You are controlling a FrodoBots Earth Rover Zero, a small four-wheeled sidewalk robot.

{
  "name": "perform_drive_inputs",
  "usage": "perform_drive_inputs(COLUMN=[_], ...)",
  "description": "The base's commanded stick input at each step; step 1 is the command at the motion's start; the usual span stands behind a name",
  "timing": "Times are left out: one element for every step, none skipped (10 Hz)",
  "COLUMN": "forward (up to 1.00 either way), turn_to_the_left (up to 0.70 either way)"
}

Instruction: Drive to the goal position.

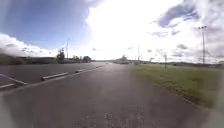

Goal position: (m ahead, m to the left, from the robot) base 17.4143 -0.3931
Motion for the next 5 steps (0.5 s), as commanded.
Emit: perform_drive_inputs(forward=[1.00, 1.00, 1.00, 1.00, 1.00], turn_to_the_left=[0.00, 0.00, 0.00, 0.00, 0.00])
